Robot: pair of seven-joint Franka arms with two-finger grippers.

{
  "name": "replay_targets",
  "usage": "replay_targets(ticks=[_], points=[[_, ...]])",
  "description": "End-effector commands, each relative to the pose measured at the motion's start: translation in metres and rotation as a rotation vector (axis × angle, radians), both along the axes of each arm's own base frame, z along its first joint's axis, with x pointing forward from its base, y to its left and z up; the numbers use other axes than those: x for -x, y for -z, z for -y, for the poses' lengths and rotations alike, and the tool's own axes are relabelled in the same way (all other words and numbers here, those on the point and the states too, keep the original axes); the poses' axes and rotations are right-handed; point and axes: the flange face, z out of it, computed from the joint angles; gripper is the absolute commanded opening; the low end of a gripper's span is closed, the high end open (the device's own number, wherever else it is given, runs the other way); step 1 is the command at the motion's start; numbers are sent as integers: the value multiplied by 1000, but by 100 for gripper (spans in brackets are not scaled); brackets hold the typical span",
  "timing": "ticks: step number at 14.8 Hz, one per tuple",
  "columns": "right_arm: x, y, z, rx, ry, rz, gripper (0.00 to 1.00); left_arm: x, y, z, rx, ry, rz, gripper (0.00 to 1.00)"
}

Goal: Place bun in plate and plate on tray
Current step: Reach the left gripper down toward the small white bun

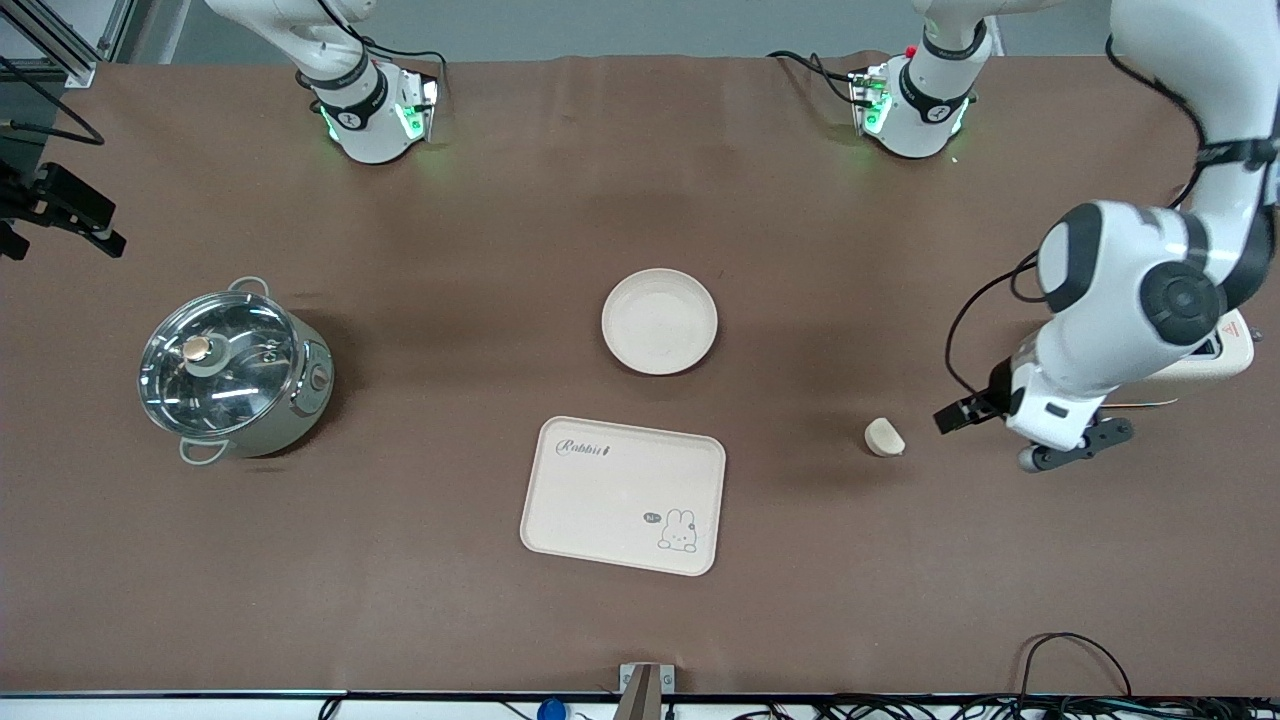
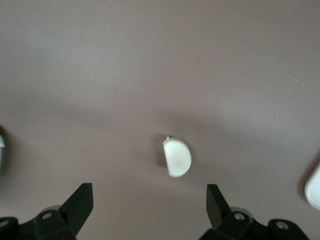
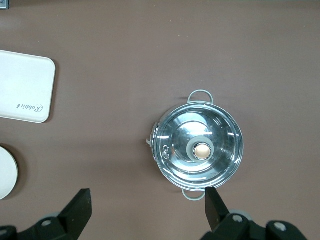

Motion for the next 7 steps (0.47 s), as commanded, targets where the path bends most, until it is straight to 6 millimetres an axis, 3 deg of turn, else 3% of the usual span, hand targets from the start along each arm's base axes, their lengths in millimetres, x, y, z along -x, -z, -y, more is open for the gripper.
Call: replay_targets(ticks=[1,3,7], points=[[6,-2,0,-7,10,4,100,-4,55,35,33,-126,-13,100],[5,-2,0,-7,10,5,100,-3,85,45,39,-151,-34,100],[6,-2,0,-7,10,4,100,-4,135,42,56,-167,-43,97]])
